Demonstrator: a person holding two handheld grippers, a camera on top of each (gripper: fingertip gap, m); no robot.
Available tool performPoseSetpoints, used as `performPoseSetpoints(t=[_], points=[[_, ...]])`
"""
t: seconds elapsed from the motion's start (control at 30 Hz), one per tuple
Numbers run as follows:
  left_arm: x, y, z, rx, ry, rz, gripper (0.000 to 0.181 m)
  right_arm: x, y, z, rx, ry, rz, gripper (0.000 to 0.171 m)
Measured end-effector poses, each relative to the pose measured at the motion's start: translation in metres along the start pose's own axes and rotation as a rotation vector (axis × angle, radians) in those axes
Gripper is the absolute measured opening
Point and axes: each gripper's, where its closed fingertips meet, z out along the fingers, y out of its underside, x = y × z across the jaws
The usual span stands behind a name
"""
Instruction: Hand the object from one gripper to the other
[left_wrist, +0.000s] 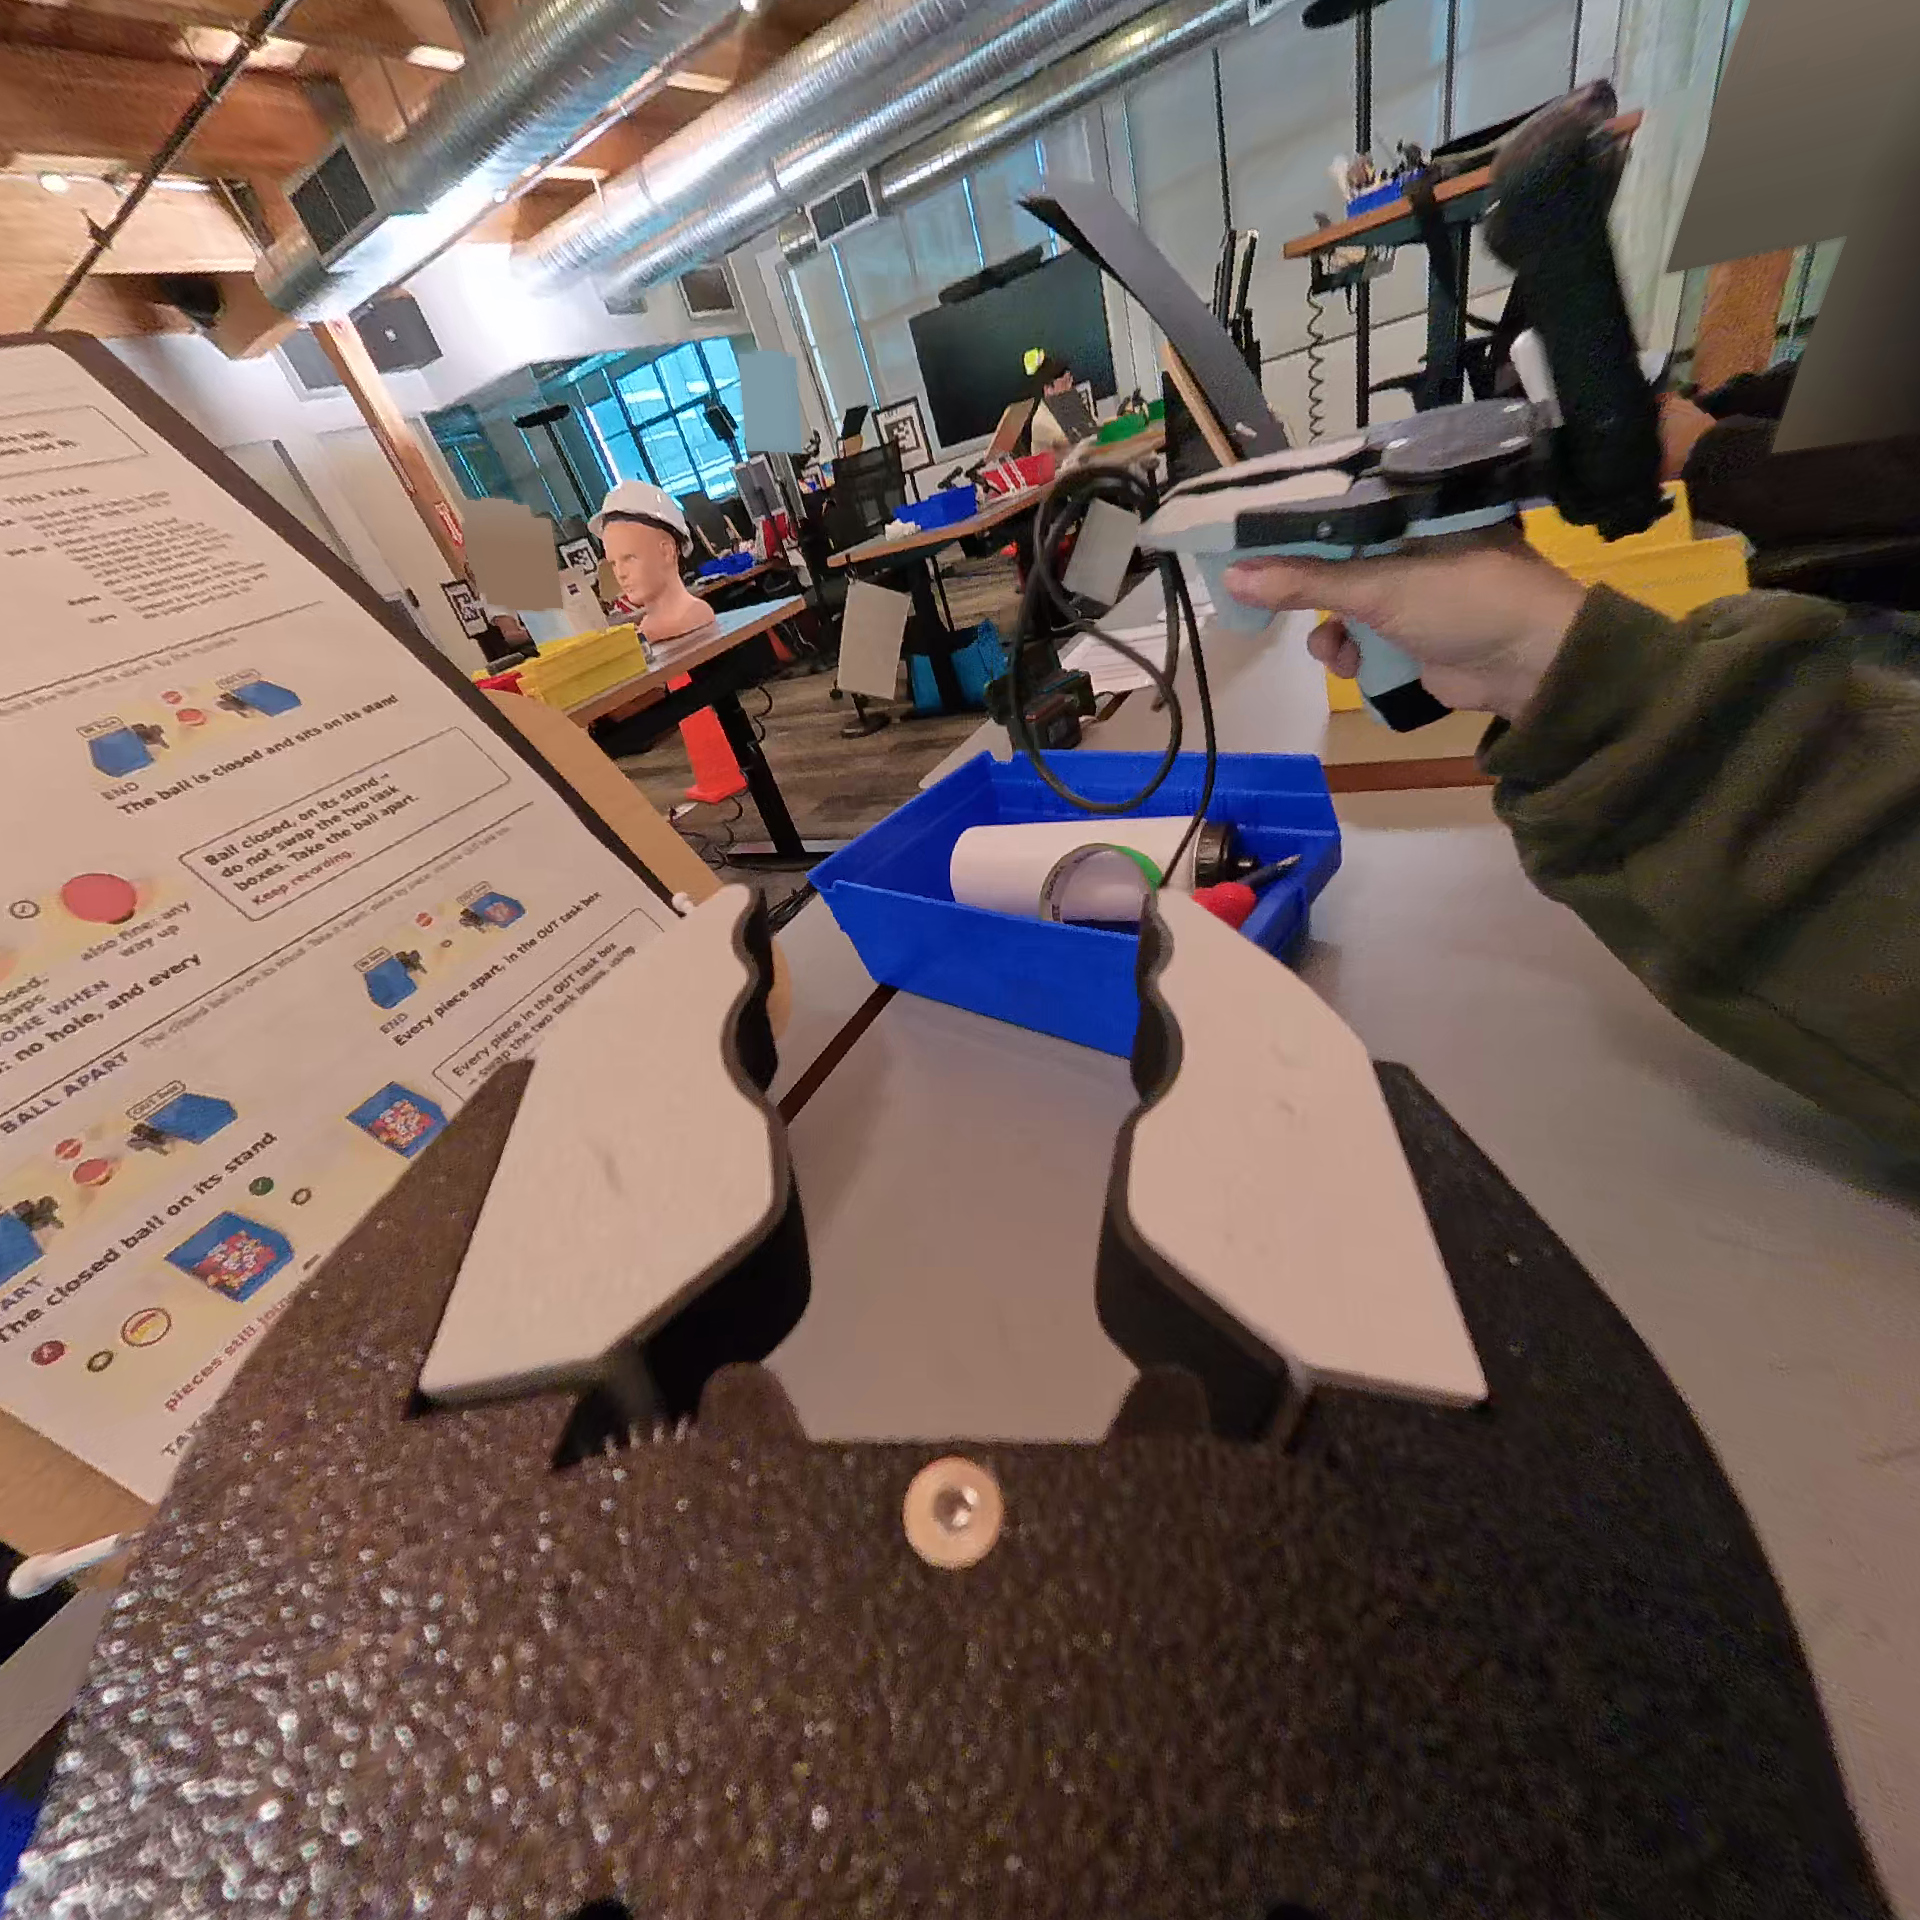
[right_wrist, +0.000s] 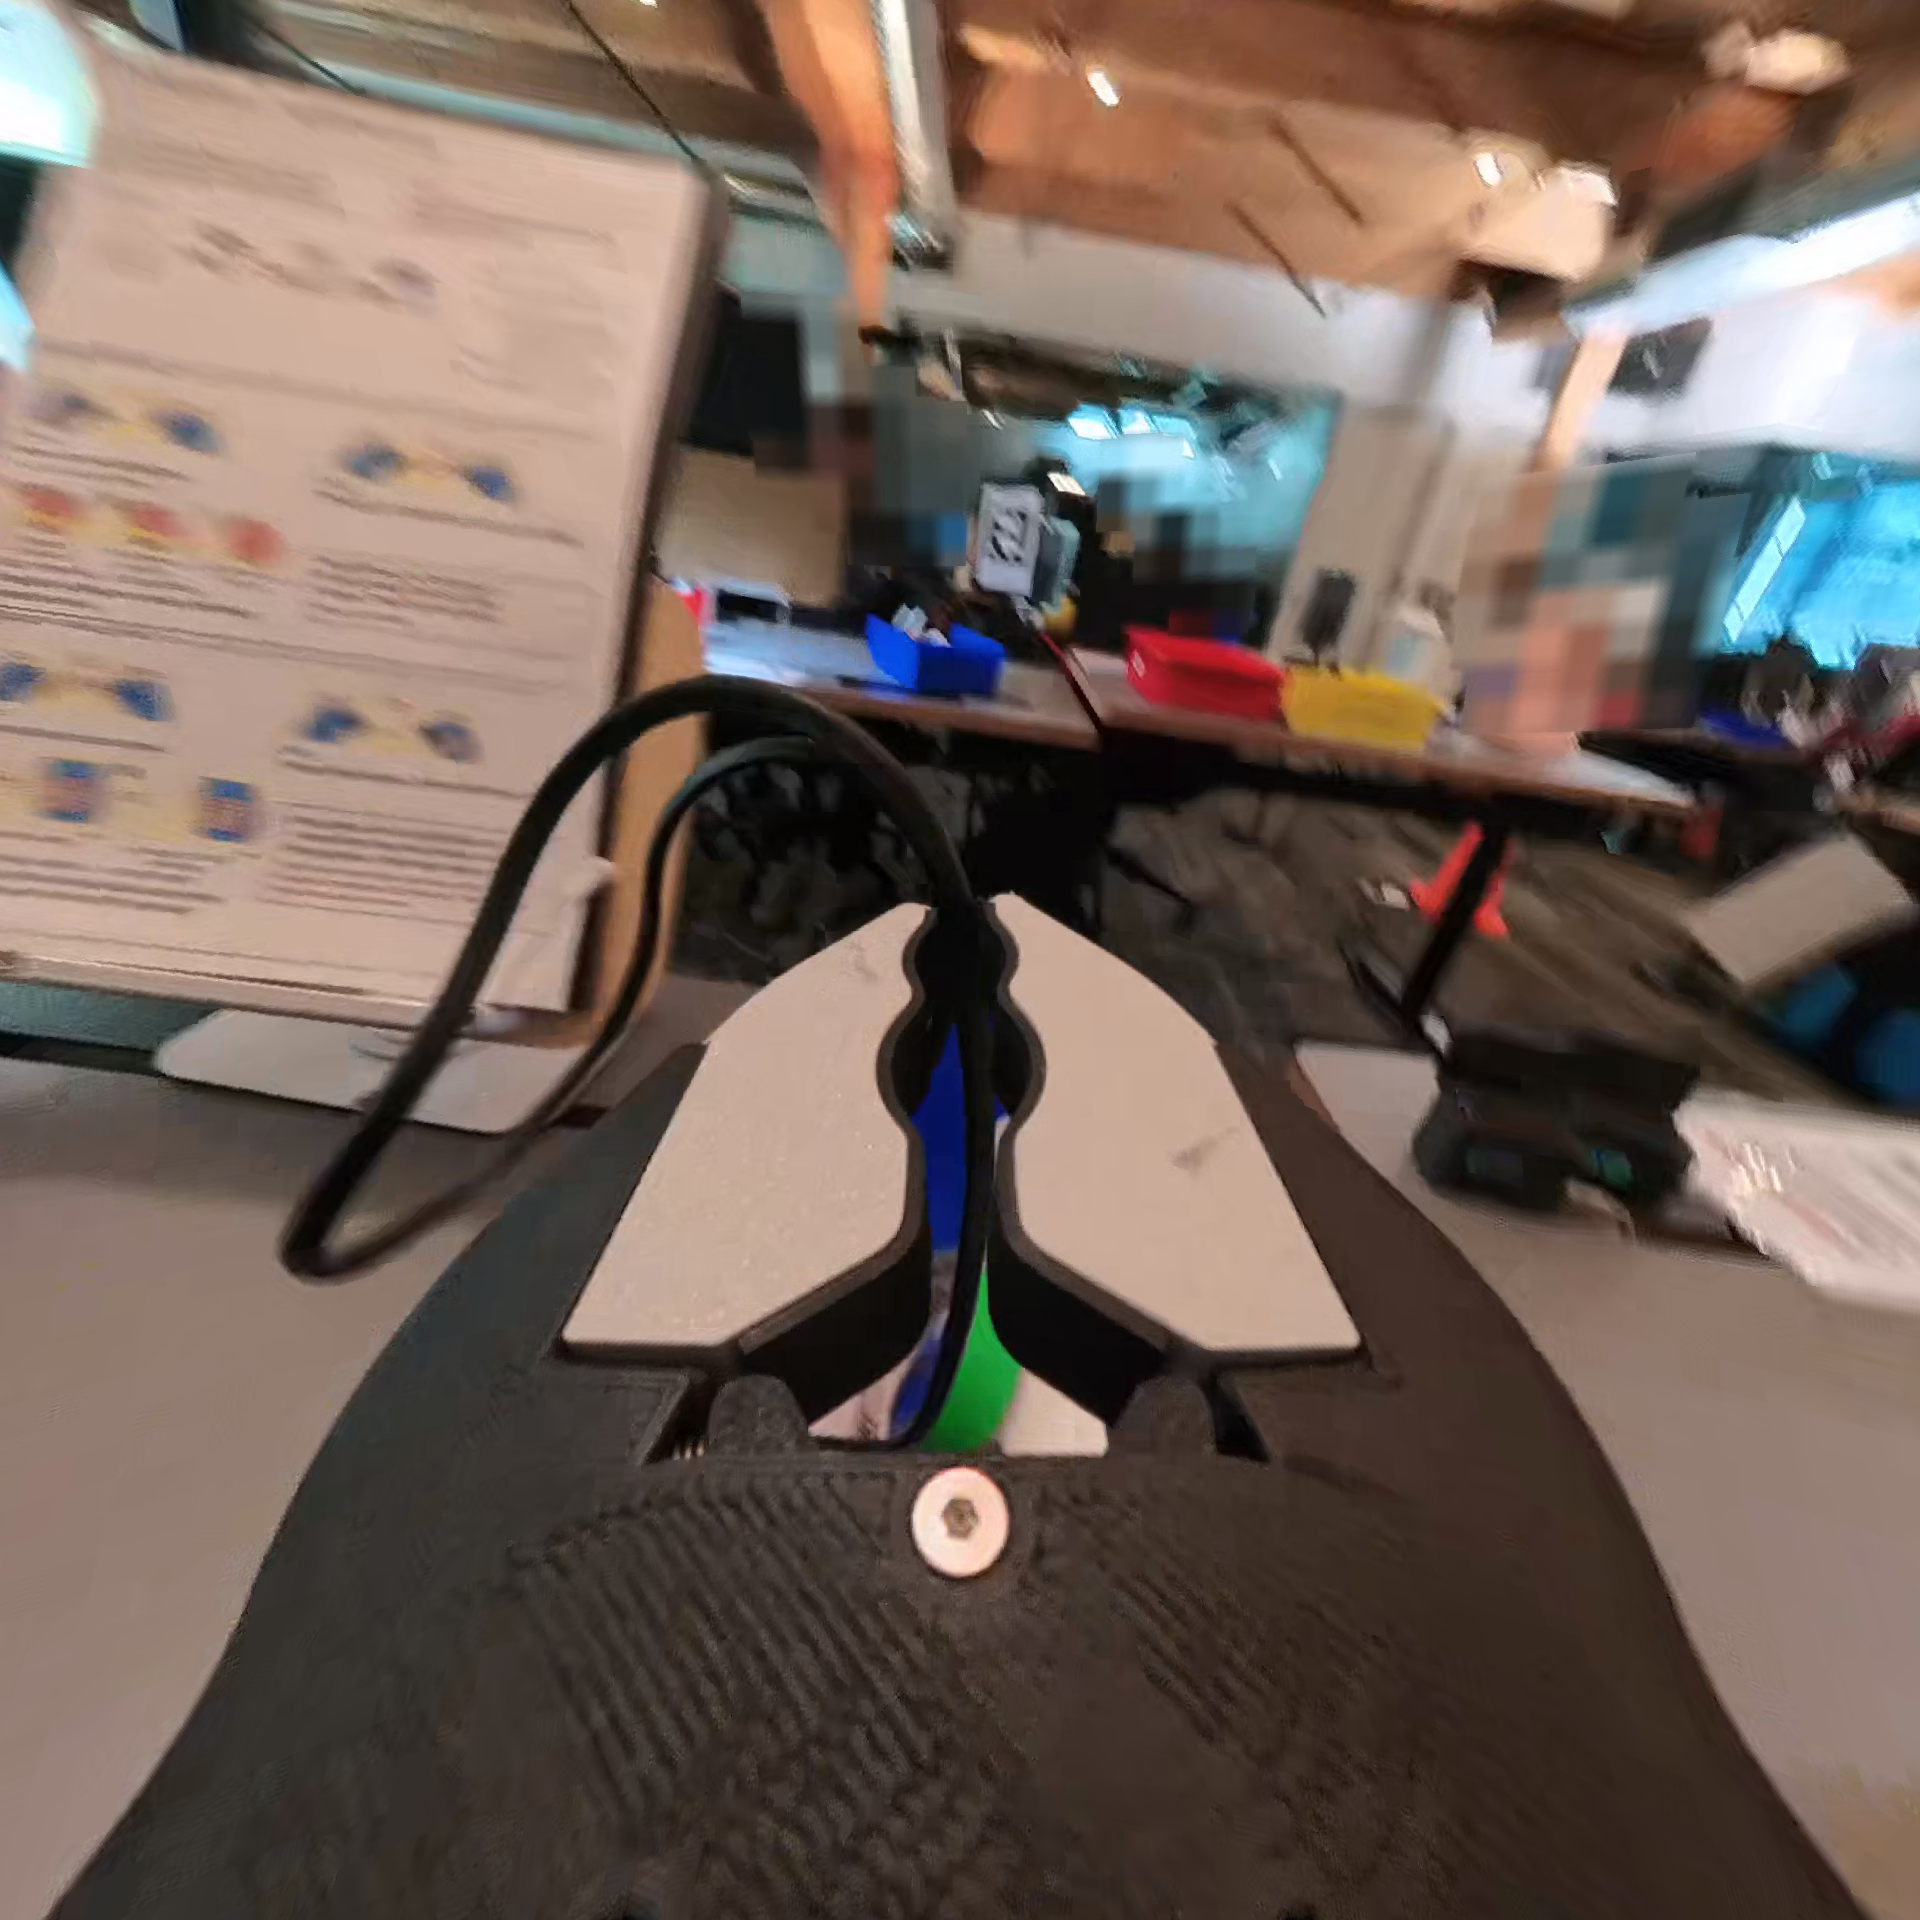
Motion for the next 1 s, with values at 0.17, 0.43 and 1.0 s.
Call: performPoseSetpoints(t=[0.17,0.43,1.0], points=[[0.004,0.005,0.006,-0.022,0.012,0.004,0.064,0.043,0.071,0.019,-0.152,0.085,0.17,0.006],[0.006,0.01,0.012,-0.034,0.018,-0.018,0.06,0.03,0.132,0.027,-0.429,0.012,0.107,0.007],[-0.03,0.039,0.002,-0.181,-0.143,-0.183,0.057,-0.074,0.017,0.02,-0.05,-0.259,-0.063,0.109]])
